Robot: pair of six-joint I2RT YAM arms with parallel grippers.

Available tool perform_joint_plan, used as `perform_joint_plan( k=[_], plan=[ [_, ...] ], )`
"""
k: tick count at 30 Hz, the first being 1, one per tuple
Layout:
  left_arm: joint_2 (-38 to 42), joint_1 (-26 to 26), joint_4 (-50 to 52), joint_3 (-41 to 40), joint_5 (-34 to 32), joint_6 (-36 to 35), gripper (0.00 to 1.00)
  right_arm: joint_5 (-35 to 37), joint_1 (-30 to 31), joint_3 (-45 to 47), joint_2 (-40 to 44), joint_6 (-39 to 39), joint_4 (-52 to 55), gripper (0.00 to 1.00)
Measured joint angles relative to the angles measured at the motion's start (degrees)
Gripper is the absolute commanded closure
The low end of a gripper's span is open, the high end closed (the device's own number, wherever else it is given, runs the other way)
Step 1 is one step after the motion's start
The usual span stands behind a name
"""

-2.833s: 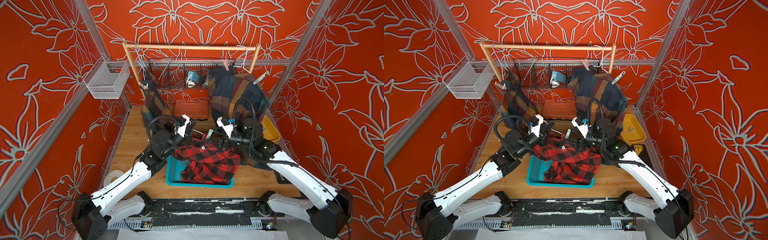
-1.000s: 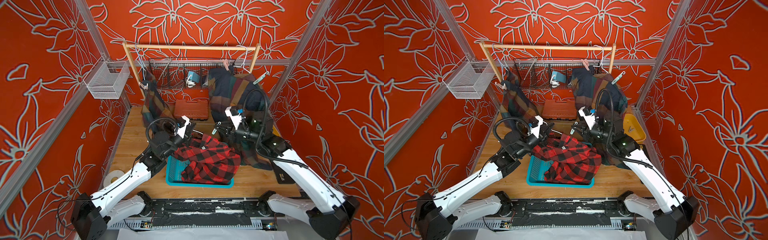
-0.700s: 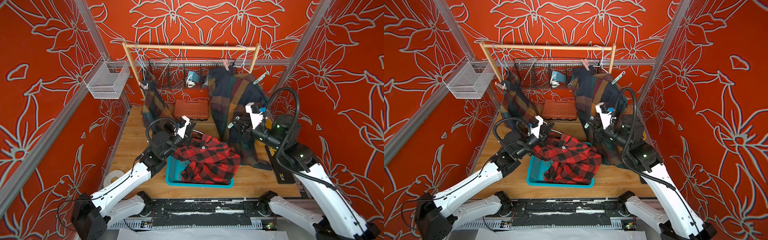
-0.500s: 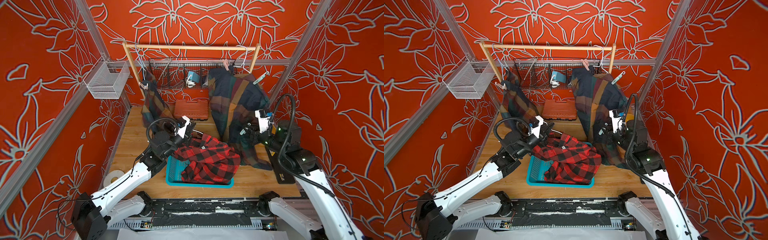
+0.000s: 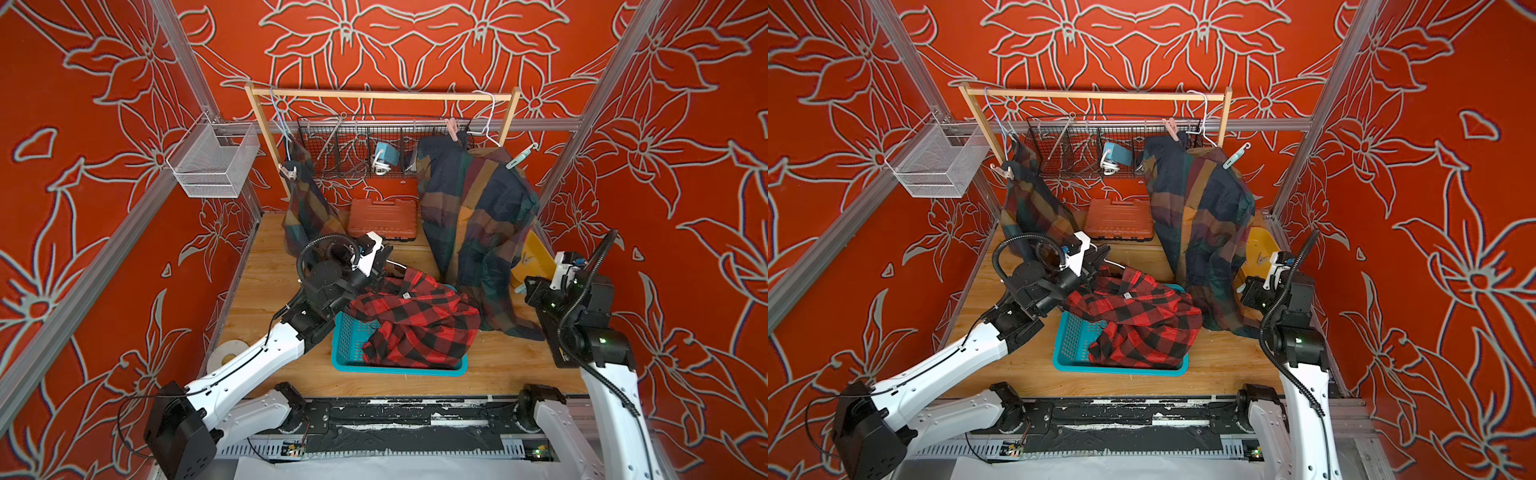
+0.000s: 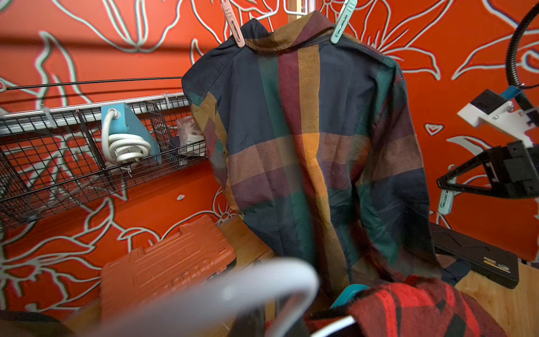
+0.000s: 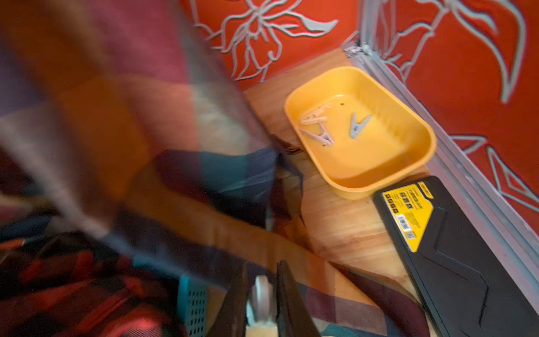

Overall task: Remove the clothespins securing long-sleeve shirts to the hanger
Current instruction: Place the clamp in the storage box.

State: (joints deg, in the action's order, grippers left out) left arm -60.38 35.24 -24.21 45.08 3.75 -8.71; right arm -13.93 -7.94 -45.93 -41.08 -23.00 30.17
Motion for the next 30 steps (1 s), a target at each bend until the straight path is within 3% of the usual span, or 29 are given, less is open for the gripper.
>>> perform_joint_plan(
  k=[5,16,17,21,25,28,30],
  plan=[
    [-0.5,0.0,1.4,1.3,0.0,-0.3,1.00,1.5,-3.7,2.9,-5.8,-3.0,-8.2,1.00],
    [-1.3,0.0,2.3,2.1,0.0,-0.4,1.00,4.7,-8.5,-3.2,-35.6,-5.9,-26.4,1.00],
    [-1.5,0.0,2.3,2.1,0.0,-0.4,1.00,4.7,-8.6,-4.3,-38.4,-6.1,-27.4,0.97],
    [-2.1,0.0,2.4,2.1,0.0,-0.5,1.00,4.9,-8.6,-9.4,-46.1,-6.4,-29.4,0.58],
    [-2.1,0.0,2.4,2.1,0.0,-0.5,1.00,4.6,-8.5,-13.9,-49.9,-6.3,-29.5,0.40],
    [-2.1,0.0,2.4,2.1,0.0,-0.5,1.00,4.5,-8.5,-15.4,-50.4,-6.2,-30.0,0.32],
    [-2.1,0.0,2.4,2.1,0.0,-0.5,1.00,4.5,-8.5,-15.6,-50.3,-6.0,-30.1,0.32]
  ],
)
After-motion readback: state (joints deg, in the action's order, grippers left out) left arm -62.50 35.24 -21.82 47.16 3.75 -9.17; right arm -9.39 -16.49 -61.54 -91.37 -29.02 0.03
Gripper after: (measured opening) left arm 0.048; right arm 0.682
